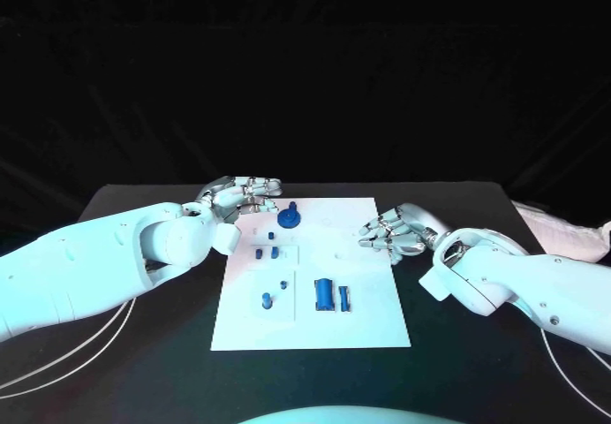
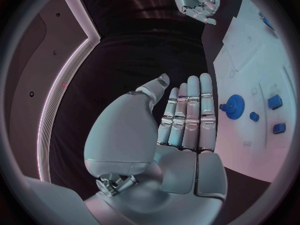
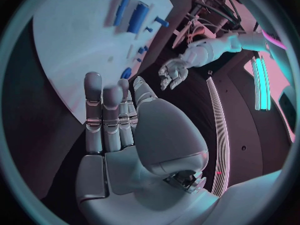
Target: Assemble the parts on the task board
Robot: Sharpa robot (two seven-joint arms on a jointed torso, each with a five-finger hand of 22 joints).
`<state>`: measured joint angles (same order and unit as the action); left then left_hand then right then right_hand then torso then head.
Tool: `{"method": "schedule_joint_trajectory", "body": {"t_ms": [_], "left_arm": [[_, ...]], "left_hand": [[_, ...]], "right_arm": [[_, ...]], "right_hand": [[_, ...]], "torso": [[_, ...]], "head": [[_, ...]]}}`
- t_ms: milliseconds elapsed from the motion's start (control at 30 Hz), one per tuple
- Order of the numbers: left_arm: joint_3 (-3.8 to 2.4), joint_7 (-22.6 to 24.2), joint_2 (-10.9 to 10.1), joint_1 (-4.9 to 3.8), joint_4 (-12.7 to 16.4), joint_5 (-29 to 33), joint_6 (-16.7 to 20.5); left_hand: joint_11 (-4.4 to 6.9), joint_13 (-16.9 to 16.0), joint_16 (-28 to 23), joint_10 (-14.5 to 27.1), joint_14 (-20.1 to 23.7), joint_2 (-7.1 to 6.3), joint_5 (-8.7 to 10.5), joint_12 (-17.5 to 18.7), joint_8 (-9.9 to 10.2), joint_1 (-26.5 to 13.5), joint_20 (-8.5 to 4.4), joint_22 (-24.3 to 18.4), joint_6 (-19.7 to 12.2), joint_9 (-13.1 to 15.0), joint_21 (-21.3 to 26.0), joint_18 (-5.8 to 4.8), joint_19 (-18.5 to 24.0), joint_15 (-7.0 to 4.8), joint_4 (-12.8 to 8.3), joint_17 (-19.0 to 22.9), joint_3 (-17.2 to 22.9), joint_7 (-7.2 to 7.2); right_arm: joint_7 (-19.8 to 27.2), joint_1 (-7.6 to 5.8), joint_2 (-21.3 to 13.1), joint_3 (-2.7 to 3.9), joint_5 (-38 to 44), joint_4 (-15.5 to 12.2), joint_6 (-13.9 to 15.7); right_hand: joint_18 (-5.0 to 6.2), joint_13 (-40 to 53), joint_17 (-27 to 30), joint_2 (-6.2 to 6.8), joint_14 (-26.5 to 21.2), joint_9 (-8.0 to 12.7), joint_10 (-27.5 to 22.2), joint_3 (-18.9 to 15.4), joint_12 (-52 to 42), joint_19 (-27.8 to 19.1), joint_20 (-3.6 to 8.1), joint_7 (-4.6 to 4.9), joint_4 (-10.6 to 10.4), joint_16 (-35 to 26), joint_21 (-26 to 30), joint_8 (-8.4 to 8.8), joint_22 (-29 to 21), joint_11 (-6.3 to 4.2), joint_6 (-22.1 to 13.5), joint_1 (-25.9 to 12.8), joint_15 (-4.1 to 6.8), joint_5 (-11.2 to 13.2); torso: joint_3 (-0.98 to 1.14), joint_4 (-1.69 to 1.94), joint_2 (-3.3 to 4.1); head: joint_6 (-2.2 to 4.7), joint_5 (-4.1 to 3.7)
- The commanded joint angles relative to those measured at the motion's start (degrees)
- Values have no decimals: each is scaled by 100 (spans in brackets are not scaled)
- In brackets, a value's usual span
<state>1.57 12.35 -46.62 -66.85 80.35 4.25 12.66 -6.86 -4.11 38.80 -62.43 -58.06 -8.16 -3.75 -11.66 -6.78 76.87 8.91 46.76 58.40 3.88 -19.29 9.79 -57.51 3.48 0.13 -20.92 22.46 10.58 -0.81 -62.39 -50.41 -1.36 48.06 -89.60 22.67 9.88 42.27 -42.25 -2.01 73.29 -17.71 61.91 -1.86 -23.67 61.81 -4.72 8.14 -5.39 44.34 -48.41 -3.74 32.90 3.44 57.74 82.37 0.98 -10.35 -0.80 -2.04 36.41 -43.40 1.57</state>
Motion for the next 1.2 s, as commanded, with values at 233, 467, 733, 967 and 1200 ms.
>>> {"method": "schedule_joint_trajectory", "body": {"t_ms": [233,467,733,967,1200], "left_arm": [[-7,856,262,113,-552,464,138],[-3,640,395,154,-814,343,134],[-26,810,364,233,-542,225,596],[-83,1213,290,421,107,-56,1698],[-137,1599,219,601,727,-324,2750]], "left_hand": [[-185,38,-2115,98,330,55,-42,455,143,80,439,-1170,-117,-6,1234,94,934,346,9,980,-184,-107],[78,411,-3069,1961,1949,310,375,1166,678,-2241,99,-2598,-1821,-388,1929,-293,2412,164,-13,1539,-940,-429],[213,411,-3296,3038,2917,816,375,1166,678,-3612,-140,-3149,-2843,-388,1929,-359,3251,-348,-13,1691,-1285,-597],[686,411,-3446,3862,3658,816,375,1166,678,-4658,-332,-3540,-3613,-388,1929,-480,3893,-348,-13,2092,-1531,-1058],[686,411,-3880,4485,4219,816,375,1166,678,-5449,-477,-3838,-4196,-388,1929,-979,4380,-348,-13,2092,-1717,-1058]], "right_arm": [[2041,-118,679,32,-3404,1679,-941],[1745,-122,932,51,-3039,2206,-733],[1958,-66,873,64,-3325,1843,-267],[2459,65,736,97,-3998,989,829],[2910,183,613,126,-4604,220,1816]], "right_hand": [[86,-2494,1246,19,-911,420,39,686,1756,-845,-513,164,326,-2490,2448,23,-1619,339,27,334,-443,150],[-243,-3631,2210,201,-2569,1043,-1686,853,2367,-2110,-214,-119,539,-3413,3558,374,-2447,126,-1668,-2404,-98,409],[-376,-3812,2712,201,-3727,1239,-2799,715,2367,-3095,-36,-305,539,-3680,3895,374,-2674,-344,-2709,-3904,-98,565],[-474,-4227,3103,201,-4658,1771,-3674,186,2367,-3891,472,-814,539,-3876,4141,374,-2834,-344,-3502,-5022,-98,1035],[-988,-4227,3391,201,-5344,1771,-4323,186,2367,-4480,472,-814,539,-4019,4319,374,-3290,-344,-4083,-5846,-98,1035]], "torso": [[-18,-69,-288],[-8,-62,-284],[46,101,-430],[80,204,-523],[80,204,-523]], "head": [[472,-6],[530,11],[758,-92],[902,-157],[902,-157]]}}
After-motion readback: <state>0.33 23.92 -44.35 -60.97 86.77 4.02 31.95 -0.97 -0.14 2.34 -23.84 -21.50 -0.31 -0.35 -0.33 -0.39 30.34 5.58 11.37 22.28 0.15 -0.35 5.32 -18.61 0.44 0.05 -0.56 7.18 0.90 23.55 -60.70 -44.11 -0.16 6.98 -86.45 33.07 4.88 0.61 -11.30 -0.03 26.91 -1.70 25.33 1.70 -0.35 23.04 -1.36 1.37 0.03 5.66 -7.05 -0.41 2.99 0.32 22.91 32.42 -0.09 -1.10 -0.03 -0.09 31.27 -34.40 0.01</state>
